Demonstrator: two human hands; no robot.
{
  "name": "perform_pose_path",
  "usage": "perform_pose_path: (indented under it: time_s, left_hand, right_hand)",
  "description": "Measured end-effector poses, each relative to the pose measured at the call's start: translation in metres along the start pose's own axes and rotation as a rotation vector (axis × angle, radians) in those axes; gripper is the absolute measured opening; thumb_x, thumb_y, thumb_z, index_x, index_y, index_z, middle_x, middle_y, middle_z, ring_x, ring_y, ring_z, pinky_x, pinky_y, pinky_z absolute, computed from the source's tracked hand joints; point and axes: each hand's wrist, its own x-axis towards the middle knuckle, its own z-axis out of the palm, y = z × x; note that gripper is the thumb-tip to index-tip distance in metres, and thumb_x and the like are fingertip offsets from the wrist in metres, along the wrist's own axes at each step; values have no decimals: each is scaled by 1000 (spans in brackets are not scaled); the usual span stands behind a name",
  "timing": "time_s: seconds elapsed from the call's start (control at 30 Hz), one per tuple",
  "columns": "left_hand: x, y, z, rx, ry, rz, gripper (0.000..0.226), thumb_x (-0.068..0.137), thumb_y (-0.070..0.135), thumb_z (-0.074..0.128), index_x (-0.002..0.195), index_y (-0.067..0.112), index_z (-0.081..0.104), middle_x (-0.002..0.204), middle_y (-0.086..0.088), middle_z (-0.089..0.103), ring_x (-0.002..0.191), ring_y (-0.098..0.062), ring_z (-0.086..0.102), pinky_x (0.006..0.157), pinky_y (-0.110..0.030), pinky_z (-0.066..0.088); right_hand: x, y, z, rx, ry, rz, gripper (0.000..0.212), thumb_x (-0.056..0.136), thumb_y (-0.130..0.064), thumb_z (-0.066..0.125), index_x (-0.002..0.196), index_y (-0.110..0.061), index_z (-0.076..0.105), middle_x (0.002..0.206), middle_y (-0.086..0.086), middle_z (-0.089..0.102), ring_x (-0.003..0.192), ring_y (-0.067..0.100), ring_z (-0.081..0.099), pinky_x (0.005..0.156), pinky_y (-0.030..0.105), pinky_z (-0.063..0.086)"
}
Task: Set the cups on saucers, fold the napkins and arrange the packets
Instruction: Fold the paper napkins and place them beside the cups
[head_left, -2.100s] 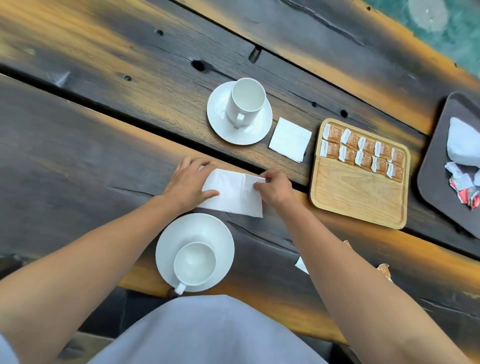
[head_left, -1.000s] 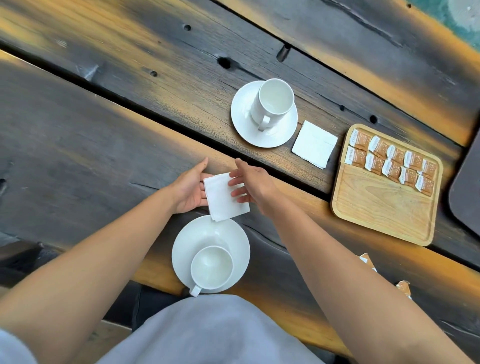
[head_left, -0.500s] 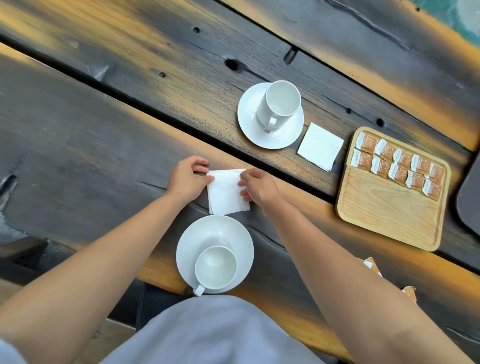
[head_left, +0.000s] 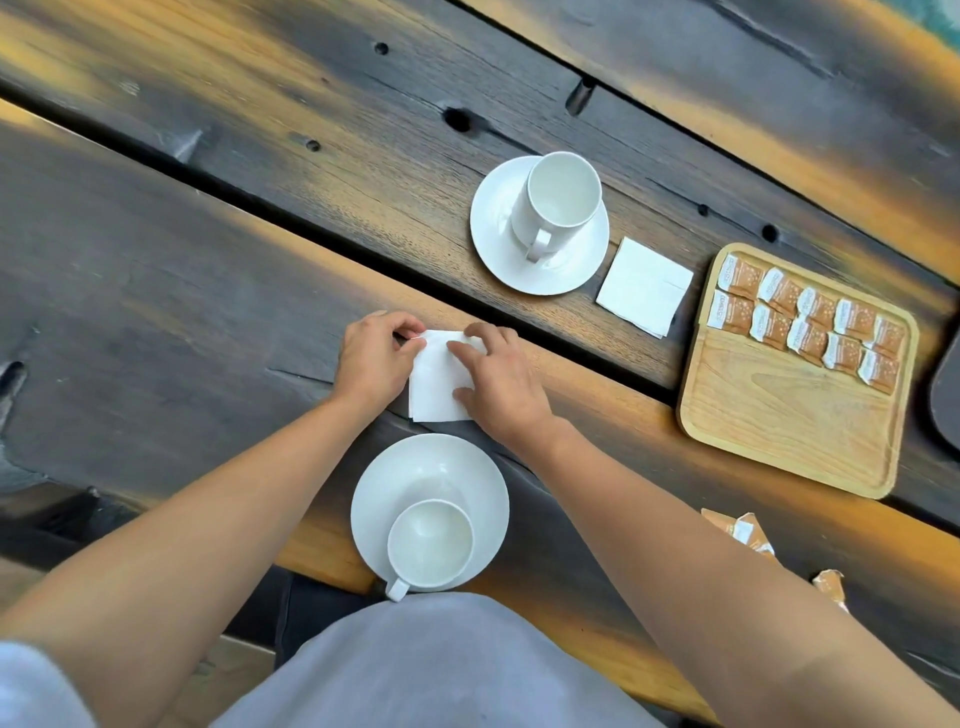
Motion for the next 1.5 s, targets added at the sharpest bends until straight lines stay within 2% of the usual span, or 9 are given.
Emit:
perform_pose_path:
  time_s: [0.4,0.63,0.8,0.9,0.97,1.07,1.23,1.37,1.5]
  left_hand:
    - [2,1,1,223,-30,96,11,94,26,55,96,16,61,96,-4,58,85,-32,57,74,-44,49]
    - [-1,4,7,260,80,81,19,94,33,56,96,15,53,91,-4,56,78,-34,55,70,-44,48]
    - [-4,6,9,241,119,75,14,93,30,57,97,18,51,91,0,50,78,-29,54,66,-41,47]
    - [-11,5,11,312,130,209,15,90,24,60,102,15,57,100,-7,51,89,-31,54,64,-43,49]
    - [-16,2,13,416,103,434,24,87,26,66,106,13,62,105,-10,56,99,-32,51,70,-44,50]
    - [-16,-5,16,545,-116,659,45,85,34,71,122,10,62,127,-14,59,120,-36,50,93,-48,45]
    - [-17,-14,16,696,-254,653,58,97,42,49,146,12,40,156,-10,34,145,-30,28,115,-45,26]
    - [-21,-22,18,829,-281,671,61,102,42,21,155,13,14,164,-7,9,151,-28,7,120,-45,14]
    - [-18,-26,19,840,-286,690,62,102,43,16,156,14,6,164,-6,3,151,-27,1,121,-45,10]
  right_hand:
    - [1,3,11,-111,-5,-45,76,80,-31,77,142,-11,38,153,6,27,141,28,22,113,43,36]
    - [-4,13,13,-184,31,6,93,81,-48,71,151,-7,26,160,7,21,147,27,18,118,40,26]
    - [-13,28,16,-237,-16,85,98,83,-63,60,156,-21,12,166,5,3,152,33,5,121,47,13]
    - [-13,29,17,-231,-14,90,97,83,-63,60,157,-24,11,167,4,3,152,33,6,122,47,12]
    - [-13,29,17,-210,-6,96,97,83,-63,61,157,-25,11,167,4,4,152,32,6,122,46,11]
    - [-13,29,16,-194,5,96,97,83,-62,62,157,-25,12,167,4,5,152,31,6,122,45,12]
    - [-15,33,12,-169,5,76,99,79,-60,68,157,-26,17,167,5,8,153,30,8,122,44,12]
    - [-15,38,9,-129,35,82,83,82,-60,63,152,-32,29,164,7,17,150,31,15,120,43,15]
    - [-13,38,14,-113,84,111,79,79,-62,65,147,-33,37,160,9,27,146,33,23,118,45,21]
